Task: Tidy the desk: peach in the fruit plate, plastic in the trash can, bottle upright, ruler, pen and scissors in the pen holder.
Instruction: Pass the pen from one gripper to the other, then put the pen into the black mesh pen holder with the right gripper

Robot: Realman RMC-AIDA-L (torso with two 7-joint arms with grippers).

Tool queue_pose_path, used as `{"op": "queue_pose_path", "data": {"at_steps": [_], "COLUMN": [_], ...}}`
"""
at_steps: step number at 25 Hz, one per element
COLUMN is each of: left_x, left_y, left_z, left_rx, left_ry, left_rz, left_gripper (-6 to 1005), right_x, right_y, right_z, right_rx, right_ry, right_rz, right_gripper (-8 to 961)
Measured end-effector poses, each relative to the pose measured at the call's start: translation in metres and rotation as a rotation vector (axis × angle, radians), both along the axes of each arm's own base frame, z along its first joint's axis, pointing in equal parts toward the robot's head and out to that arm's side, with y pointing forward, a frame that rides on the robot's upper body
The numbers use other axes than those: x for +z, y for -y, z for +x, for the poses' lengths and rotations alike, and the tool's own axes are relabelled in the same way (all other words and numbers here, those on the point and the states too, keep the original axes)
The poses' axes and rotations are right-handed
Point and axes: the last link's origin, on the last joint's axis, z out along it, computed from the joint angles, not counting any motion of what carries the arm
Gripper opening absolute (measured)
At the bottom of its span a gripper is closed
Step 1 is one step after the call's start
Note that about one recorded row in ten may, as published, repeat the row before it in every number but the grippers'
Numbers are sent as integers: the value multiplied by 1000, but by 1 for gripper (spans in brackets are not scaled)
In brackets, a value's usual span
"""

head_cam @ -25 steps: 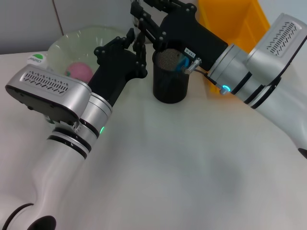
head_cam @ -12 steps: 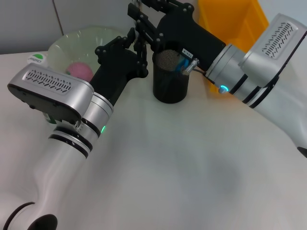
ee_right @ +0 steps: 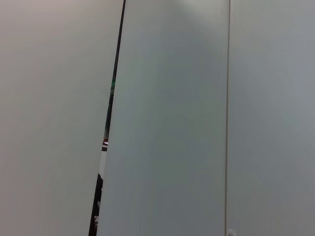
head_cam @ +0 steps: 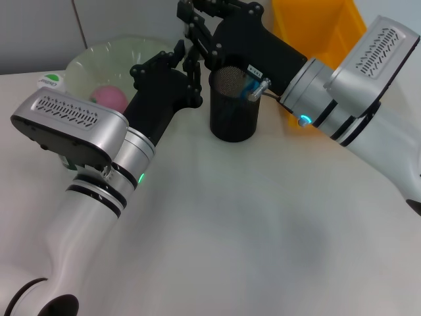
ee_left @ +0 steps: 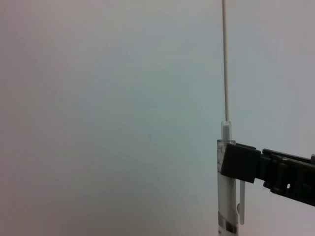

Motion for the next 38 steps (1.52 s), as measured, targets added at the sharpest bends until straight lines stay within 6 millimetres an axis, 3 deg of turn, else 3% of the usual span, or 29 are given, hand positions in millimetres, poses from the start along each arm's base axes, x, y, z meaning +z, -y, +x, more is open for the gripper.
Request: {"op": "queue_pose_path", "data": {"at_steps": [2,7,26,35,38], "left_x": [0,0,0,0,0], "left_y": [0,1,3,4,5], "left_z": [0,-1,0,0,-1], "left_rx": [1,0,-20,-23,-20], "left_ry": [0,1,-4,3,5], "left_rz": [0,1,-1,-6,-5], "left_gripper": [176,177,180,182,254], "right_x": [0,0,-1,-1,-1], "right_y": [0,0,1,0,1], "right_z": [0,0,0,0,0], "right_rx": [0,0,2,1,1], "right_ry": [0,0,2,3,3], "right_rz": [0,-1,-3,-3,-3], "right_gripper": [333,198,126,135,138]}}
